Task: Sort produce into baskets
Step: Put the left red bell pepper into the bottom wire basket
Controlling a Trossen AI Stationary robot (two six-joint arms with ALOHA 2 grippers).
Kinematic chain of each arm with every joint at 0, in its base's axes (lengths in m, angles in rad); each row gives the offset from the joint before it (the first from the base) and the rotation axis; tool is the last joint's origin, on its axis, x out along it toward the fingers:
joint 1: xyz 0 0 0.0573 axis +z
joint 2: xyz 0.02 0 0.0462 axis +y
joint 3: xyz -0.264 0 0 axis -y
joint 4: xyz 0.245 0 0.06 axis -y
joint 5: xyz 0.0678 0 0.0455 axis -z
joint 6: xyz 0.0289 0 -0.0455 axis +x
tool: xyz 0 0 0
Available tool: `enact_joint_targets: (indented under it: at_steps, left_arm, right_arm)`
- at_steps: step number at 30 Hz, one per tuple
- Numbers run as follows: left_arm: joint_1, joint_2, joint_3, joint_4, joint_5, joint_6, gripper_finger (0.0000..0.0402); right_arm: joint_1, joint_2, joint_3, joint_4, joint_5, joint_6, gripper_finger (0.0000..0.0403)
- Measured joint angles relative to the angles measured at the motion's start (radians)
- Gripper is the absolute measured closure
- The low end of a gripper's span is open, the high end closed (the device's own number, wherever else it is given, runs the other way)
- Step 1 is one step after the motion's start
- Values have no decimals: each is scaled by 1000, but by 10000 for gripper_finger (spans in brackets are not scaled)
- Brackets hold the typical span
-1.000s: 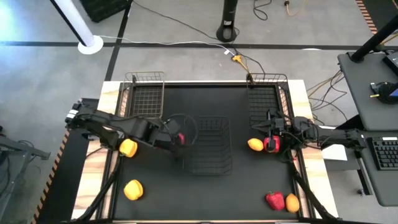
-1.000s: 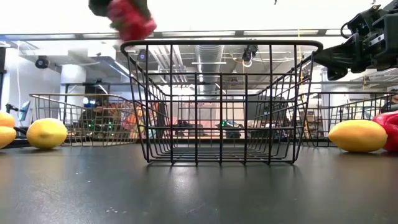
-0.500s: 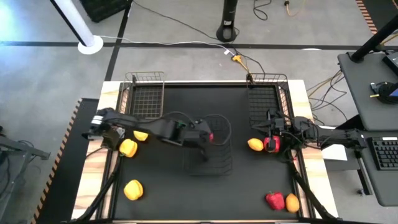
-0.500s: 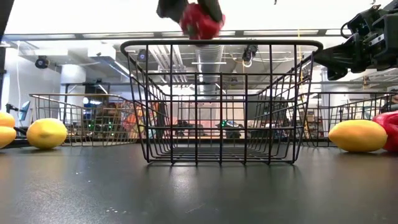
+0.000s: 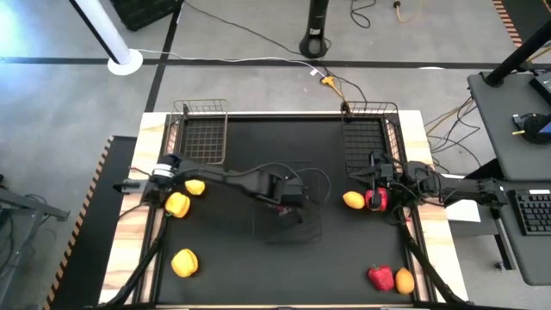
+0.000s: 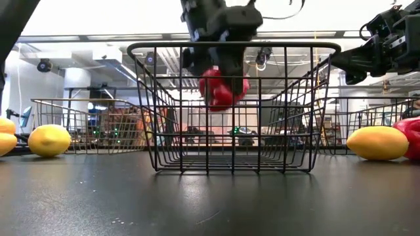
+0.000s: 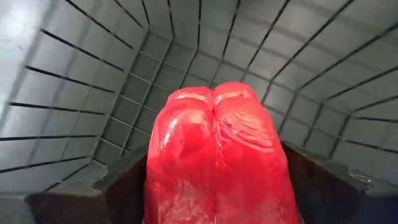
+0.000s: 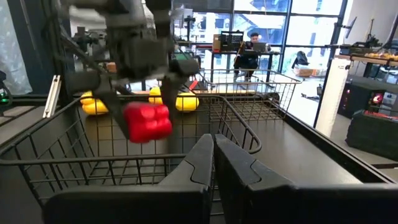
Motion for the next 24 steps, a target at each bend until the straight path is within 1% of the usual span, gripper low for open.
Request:
enact_joint_targets:
  at_steps: [7, 17, 24]
  left_arm:
    - [18, 49, 0, -1, 12, 13, 92]
    - [69, 82, -2, -28, 30, 42, 92]
    - [88, 110, -3, -20, 6, 79, 92]
  right_arm:
    - [0, 0, 0, 0, 0, 0, 393]
    - [0, 0, 0, 0, 0, 0, 393]
    - [0, 0, 0, 0, 0, 0, 393]
